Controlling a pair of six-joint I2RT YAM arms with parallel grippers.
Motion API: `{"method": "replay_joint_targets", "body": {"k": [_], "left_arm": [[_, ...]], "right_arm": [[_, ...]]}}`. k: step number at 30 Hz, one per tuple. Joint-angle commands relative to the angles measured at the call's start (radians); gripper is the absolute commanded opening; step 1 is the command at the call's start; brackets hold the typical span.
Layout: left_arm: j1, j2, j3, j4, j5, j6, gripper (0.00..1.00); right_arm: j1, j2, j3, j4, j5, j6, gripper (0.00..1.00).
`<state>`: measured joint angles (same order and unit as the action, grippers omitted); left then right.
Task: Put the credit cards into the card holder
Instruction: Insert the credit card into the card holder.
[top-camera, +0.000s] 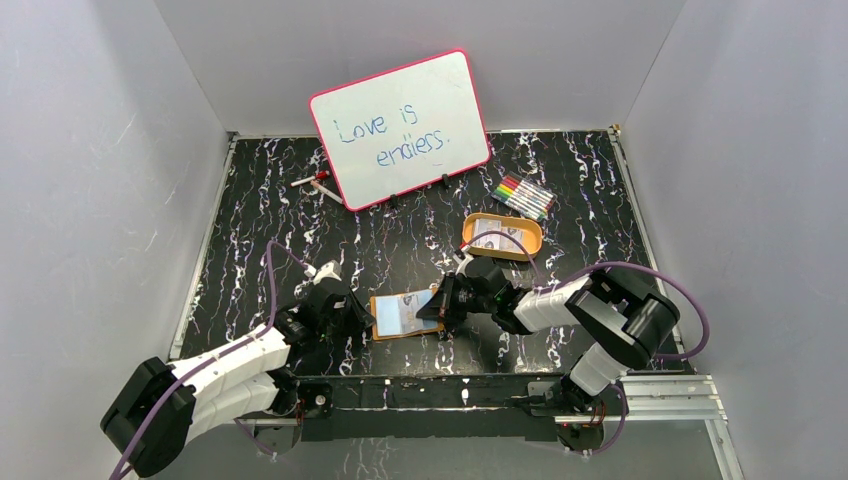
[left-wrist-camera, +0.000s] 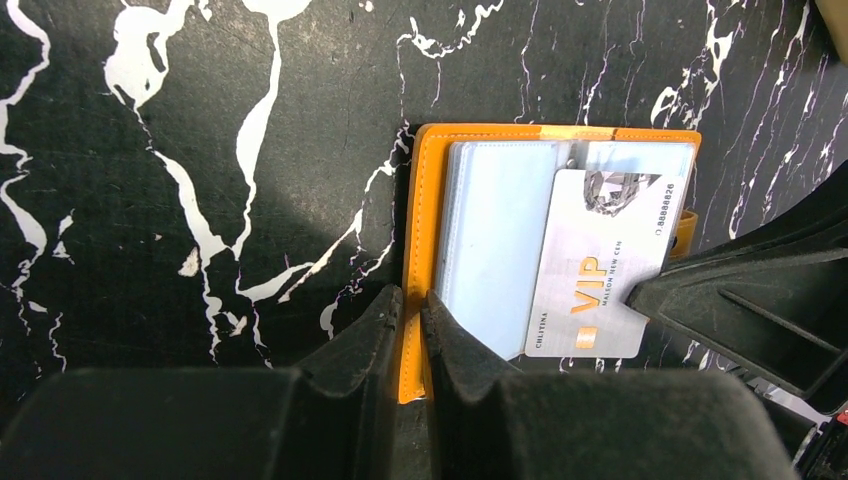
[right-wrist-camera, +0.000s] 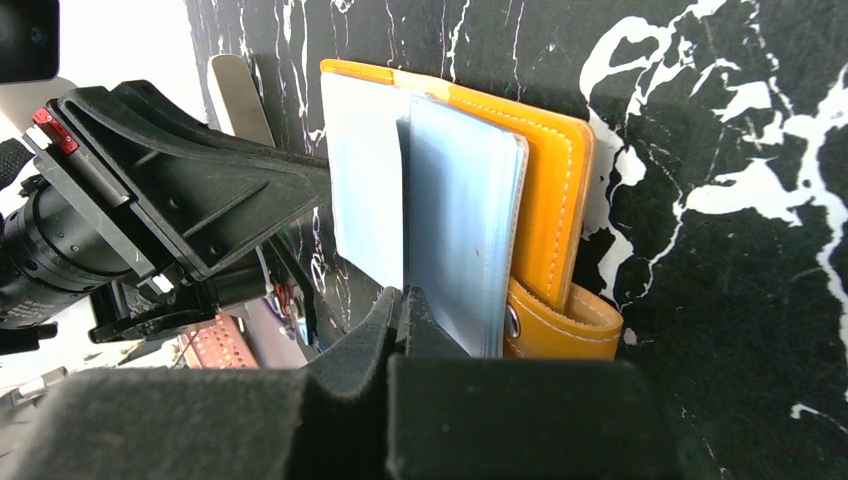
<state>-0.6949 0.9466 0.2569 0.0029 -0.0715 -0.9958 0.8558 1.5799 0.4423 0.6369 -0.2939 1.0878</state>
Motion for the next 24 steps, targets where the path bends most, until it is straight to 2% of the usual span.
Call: {"method": "replay_joint_targets", "body": {"k": [1, 24], "left_arm": [[0.005, 0.003, -0.001, 0.02, -0.003, -0.003, 0.11], [0.005, 0.003, -0.005, 0.027, 0.003, -0.004, 0.1]], "right_arm": [[0.007, 0.017, 0.022, 0.041, -0.012, -0.022, 0.0], [0.023, 0.056, 0.032, 0.061, 0.049, 0.005, 0.0]]}}
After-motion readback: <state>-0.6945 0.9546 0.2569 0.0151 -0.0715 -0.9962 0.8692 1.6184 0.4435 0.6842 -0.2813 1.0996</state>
